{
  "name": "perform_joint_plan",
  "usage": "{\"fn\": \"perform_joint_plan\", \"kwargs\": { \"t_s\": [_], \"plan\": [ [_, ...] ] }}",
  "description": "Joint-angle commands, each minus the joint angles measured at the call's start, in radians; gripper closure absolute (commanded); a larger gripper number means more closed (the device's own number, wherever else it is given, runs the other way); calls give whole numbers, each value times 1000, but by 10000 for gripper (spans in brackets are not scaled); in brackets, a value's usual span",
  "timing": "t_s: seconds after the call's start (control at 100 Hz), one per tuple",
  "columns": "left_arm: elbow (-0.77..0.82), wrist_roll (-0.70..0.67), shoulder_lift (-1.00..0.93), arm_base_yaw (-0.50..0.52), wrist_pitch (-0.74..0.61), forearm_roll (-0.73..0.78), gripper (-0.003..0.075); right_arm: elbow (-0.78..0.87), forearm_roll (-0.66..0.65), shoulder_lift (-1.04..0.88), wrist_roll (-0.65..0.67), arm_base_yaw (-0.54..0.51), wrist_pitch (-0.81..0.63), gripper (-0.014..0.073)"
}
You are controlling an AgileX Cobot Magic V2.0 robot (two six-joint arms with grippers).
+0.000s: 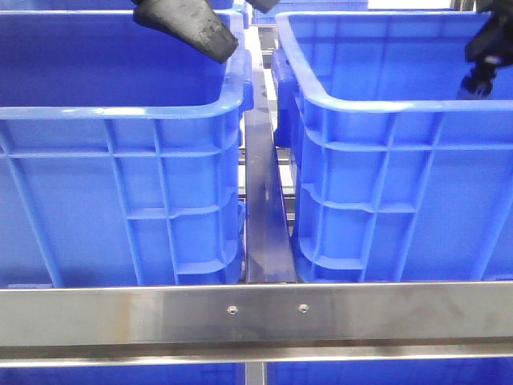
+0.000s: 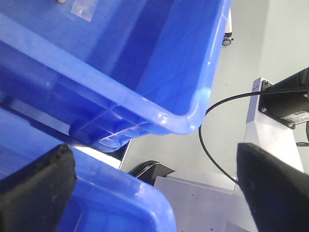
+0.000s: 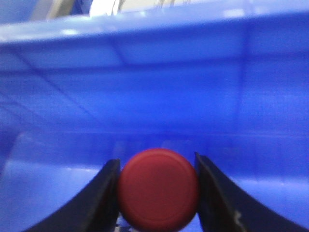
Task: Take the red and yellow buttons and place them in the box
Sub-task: 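Carry the red button with the right gripper down into the bin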
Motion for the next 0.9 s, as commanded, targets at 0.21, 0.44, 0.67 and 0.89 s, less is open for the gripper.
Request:
{"fn": "perform_joint_plan", "kwargs": {
  "t_s": [0.21,0.44,0.67,0.89],
  "plan": [
    [-30,-6,-42,-5,-5,-62,83,-115,41,45,-11,10,-9,334],
    [-30,-6,-42,-5,-5,-62,83,-173,41,116,-11,37,-15,334],
    [-30,-6,-42,-5,-5,-62,83,-181,41,153,-11,40,-49,334],
    [-30,-6,-42,-5,-5,-62,83,-181,41,162,-11,40,-48,331]
  ]
}}
